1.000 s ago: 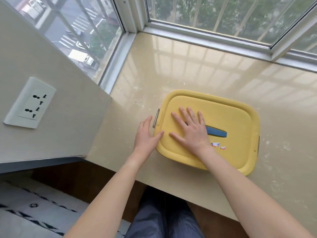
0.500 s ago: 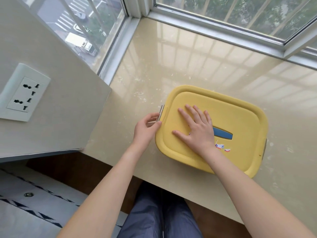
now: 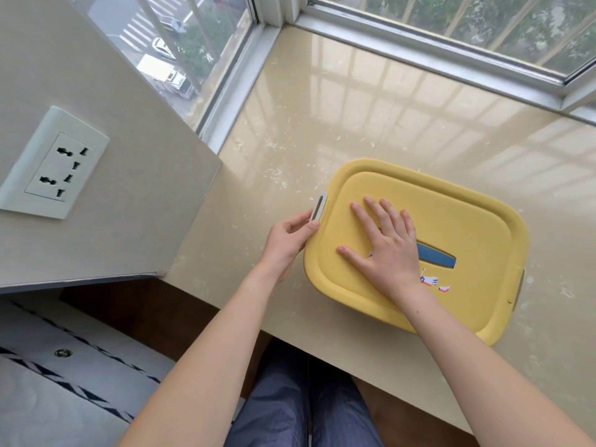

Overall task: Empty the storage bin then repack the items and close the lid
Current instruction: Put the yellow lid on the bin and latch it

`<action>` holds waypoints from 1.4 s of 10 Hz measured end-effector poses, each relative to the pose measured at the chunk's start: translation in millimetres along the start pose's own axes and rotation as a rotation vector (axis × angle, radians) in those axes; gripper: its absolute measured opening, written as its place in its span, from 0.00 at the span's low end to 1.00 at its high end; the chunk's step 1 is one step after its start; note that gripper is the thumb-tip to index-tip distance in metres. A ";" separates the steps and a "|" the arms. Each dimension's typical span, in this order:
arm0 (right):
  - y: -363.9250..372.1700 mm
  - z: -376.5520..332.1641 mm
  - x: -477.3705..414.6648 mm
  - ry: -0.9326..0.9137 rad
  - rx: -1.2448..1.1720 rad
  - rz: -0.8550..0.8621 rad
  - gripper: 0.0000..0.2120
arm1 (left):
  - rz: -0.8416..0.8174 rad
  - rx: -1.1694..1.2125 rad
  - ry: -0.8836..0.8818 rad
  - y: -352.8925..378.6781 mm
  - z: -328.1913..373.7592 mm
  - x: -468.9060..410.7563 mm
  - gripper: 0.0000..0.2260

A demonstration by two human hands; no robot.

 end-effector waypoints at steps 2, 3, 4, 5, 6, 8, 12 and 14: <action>-0.7 -0.4 0.2 -0.004 0.004 0.002 0.37 | 0.031 -0.055 0.065 -1.6 6.4 -1.0 0.16; -0.8 -0.7 0.4 -0.005 0.001 0.001 0.37 | 0.053 -0.068 0.091 0.0 7.1 1.3 0.15; -0.6 -1.0 0.5 -0.003 0.011 -0.001 0.37 | 0.082 -0.100 0.103 1.6 8.0 2.1 0.16; -0.9 -0.8 0.3 -0.003 0.011 -0.003 0.37 | 0.118 -0.151 0.116 4.1 8.9 2.3 0.17; -0.3 -0.6 0.0 -0.002 0.010 0.001 0.37 | 0.136 -0.183 0.129 5.7 8.3 3.6 0.18; -2.3 -1.9 -0.4 0.017 0.033 -0.072 0.38 | 0.155 -0.483 0.199 15.2 14.6 9.5 0.18; -52.5 49.6 82.9 0.227 -0.136 0.057 0.30 | -0.035 -1.341 0.623 104.0 38.9 46.4 0.26; -68.3 118.2 155.8 0.553 -0.179 0.203 0.31 | -0.227 -1.407 0.740 177.2 14.3 50.3 0.25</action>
Point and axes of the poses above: each hand's wrist, its own x-axis away from the middle knuckle, its own y-axis out of the palm, z = x × y, the point moved 6 cm from there along -x, towards the middle knuckle, and after that the axes turned 7 degrees about -z, right-handed, at the moved point
